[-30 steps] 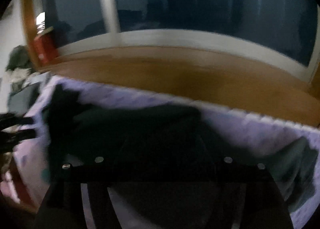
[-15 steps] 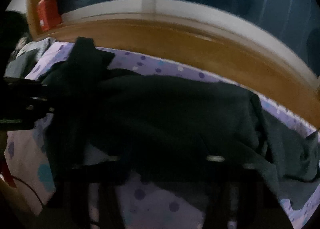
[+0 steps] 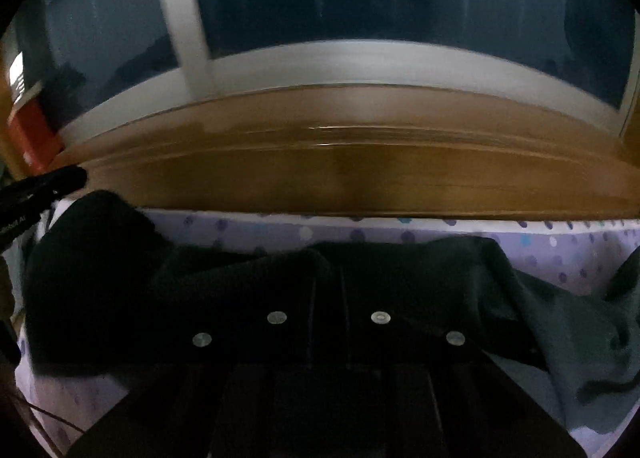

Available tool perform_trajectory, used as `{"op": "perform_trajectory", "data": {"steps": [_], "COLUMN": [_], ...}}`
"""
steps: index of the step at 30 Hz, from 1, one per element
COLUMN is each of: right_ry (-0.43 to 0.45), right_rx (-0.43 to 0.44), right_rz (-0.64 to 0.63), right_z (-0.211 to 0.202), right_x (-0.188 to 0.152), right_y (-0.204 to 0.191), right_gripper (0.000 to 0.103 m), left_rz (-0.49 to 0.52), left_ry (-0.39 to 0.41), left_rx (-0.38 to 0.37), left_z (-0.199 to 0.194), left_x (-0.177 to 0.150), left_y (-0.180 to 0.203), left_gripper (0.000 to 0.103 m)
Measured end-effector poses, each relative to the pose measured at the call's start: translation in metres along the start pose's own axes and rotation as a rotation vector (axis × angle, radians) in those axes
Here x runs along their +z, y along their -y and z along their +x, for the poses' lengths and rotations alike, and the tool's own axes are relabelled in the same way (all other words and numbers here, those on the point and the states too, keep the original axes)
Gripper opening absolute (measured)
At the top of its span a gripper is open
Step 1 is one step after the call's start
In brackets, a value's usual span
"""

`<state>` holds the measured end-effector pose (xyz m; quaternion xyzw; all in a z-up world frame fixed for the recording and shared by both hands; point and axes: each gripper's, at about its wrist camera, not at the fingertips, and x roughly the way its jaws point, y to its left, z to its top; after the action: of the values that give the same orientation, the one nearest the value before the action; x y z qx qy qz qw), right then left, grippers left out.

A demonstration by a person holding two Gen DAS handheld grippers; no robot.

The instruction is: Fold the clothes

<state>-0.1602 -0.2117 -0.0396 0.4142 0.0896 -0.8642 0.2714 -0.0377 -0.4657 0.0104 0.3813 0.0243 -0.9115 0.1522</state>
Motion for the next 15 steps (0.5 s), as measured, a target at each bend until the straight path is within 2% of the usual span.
{"op": "perform_trajectory", "data": {"steps": [2,5,8,10,13,15], "right_ry": [-0.026,-0.061,-0.055,-0.052,-0.049,-0.019], "right_rx": [-0.025,-0.071,-0.079,-0.084,-0.074,-0.074], "right_rz": [-0.018,-0.063,-0.058,-0.054,-0.052,-0.068], "right_z": [0.016,0.04,0.042,0.042,0.023,0.0], "right_x": [0.001,-0.003,-0.003,-0.003,-0.007,-0.015], "right_y": [-0.001,-0.007,-0.006,-0.006,-0.004,-0.006], "right_gripper": [0.01,0.01,0.013,0.014,0.024,0.038], "left_rz": [-0.01,-0.059,-0.113,-0.158,-0.206,-0.222], "left_ry": [-0.044,-0.133,-0.172,-0.2,-0.228,-0.227], "left_rx": [0.036,0.037,-0.038,-0.089,-0.137,-0.172], "left_z": [0.016,0.032,0.024,0.013,-0.006,-0.02], "left_x": [-0.004,-0.023,-0.051,-0.074,-0.105,-0.122], "left_y": [-0.016,-0.042,-0.06,-0.069,-0.076,-0.078], "left_gripper": [0.027,0.027,0.028,0.036,0.04,0.04]}}
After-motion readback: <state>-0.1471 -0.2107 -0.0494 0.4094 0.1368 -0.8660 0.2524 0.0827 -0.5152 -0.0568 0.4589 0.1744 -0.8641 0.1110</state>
